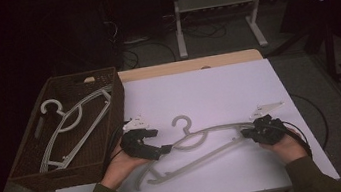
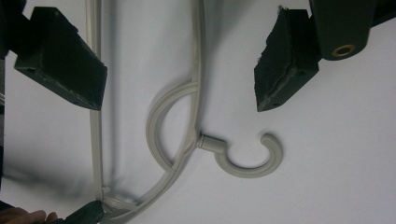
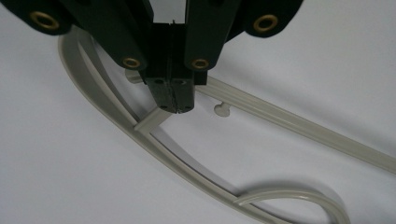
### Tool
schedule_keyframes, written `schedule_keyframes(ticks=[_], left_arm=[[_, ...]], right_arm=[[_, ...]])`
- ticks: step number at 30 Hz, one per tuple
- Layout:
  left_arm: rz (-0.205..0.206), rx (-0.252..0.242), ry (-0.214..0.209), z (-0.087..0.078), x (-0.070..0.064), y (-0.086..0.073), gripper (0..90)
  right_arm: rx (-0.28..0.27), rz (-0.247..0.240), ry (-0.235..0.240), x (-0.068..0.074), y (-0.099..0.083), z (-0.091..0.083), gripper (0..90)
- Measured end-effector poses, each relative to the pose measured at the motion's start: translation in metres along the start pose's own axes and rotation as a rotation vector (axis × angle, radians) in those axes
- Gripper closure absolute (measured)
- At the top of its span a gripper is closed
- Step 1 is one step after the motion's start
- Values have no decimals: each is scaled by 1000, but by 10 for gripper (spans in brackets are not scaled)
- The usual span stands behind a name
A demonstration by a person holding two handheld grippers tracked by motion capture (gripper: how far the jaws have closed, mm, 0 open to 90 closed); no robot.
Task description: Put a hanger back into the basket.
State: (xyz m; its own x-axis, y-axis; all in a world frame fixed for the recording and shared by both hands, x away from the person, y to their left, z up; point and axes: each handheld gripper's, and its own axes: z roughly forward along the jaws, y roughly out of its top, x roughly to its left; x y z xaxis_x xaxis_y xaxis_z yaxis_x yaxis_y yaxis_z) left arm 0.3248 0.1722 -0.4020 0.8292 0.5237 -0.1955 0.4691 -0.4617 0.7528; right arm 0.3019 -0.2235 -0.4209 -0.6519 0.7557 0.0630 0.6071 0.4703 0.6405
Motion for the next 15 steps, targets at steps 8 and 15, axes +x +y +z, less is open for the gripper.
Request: schedule_keyframes(ticks=[8, 15], left_arm=[[11, 45, 8, 10, 0, -3, 168], [50, 127, 22, 24, 2, -7, 233]], right_arm=[[23, -4, 4, 0, -3, 2, 900], [24, 4, 11, 0, -5, 3, 900]])
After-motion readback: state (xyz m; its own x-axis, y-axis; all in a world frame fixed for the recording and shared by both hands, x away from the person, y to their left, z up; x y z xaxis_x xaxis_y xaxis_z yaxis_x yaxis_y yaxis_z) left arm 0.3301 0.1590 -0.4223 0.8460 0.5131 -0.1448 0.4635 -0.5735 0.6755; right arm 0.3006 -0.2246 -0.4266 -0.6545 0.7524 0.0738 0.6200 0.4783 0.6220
